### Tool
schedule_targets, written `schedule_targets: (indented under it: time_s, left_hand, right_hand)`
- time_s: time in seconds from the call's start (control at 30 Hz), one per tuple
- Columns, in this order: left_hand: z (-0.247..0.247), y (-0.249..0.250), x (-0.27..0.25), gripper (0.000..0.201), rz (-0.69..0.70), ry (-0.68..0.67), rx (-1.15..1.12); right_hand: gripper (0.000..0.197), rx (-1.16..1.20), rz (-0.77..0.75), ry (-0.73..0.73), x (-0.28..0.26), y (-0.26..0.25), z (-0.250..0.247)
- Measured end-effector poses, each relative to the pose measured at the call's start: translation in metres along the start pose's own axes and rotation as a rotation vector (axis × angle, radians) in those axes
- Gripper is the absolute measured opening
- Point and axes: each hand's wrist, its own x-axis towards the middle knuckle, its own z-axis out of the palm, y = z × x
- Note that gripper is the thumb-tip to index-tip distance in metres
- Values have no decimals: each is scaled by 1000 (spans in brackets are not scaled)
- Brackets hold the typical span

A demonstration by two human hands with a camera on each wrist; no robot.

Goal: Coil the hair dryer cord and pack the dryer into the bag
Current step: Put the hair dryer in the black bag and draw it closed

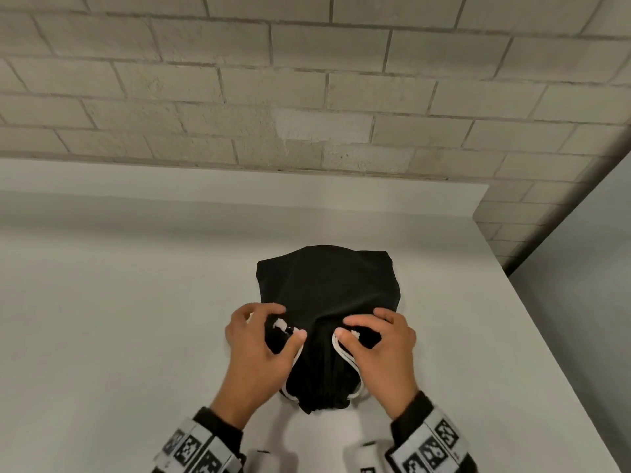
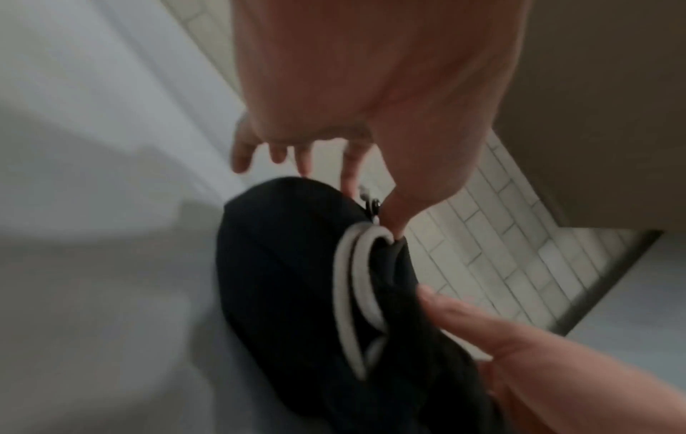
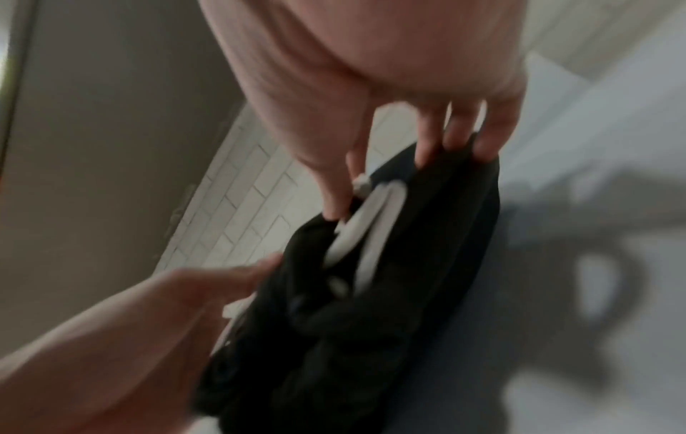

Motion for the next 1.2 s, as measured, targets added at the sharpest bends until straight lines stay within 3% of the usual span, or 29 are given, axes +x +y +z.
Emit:
schedule_targets:
  time_s: [0.1,0.17,0.23,0.3,0.43,0.5,0.77,0.97,1.2]
  left_hand:
    - [5,3,1,91,-361,-84,-99]
    - [4,5,6,116,-498,-139,-303]
    - [4,5,13,121,-579,-163,-479]
    - [2,8,20,115,-617,-243,-508]
    - [1,13,28,46,-529,-403,-556]
    - [3,16,29,34,-489,-395,-560]
    - [-25,7,72,29,-313,-324,-456]
    - [-61,-13,135,29,-303,-246,-397]
    - [-83,-43,196,37,-306,-153,-348]
  right_hand:
    - [67,262,270,195,3,0,9]
    - [91,524,464,171,10,2,14]
    - [101,741,571,71,19,6,17]
    - [97,796,603,-11,27,6,18]
    - [53,882,589,-143,37,-8,18]
    - [49,894,608,-196,41,-15,23]
    - [37,928,648,-183,75,-51,61]
    - [39,934,650,-188,124,-90,111]
    - [65,889,642,-138,175,-117,169]
